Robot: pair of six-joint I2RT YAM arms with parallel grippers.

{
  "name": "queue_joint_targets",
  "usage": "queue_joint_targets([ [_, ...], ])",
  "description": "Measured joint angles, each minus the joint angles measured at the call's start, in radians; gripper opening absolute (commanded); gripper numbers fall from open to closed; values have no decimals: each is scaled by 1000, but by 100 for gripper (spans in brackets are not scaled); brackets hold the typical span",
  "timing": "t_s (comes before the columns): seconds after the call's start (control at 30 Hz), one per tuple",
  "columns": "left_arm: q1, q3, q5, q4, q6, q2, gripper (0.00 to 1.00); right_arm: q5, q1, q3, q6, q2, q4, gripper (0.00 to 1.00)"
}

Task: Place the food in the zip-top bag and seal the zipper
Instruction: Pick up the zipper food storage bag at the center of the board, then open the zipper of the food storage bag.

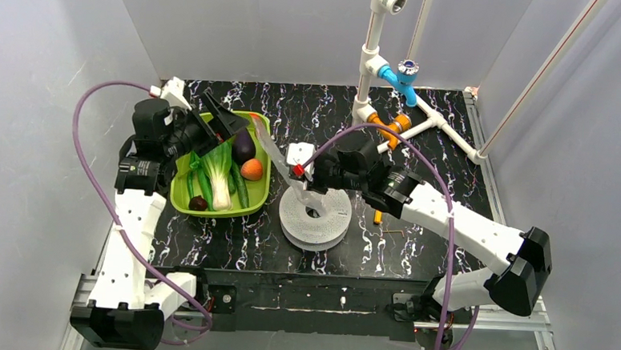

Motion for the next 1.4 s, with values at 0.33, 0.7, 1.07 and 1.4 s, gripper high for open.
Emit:
queue_joint_targets([
  [0.33, -1, -159, 178, 74, -112, 43, 89, -26, 21, -53, -2, -9, 41, 1],
  [0.7, -2, -208, 128, 62, -27, -215, 98, 59, 24, -182, 67, -131, 190, 1],
  [1.07, 0, -311, 91, -73, -563, -133, 91, 46, 18, -292, -49, -194, 313, 1],
  [1.4, 9, -266, 152, -99, -920, 105, 98, -44, 18, -307, -194, -235, 305, 1],
])
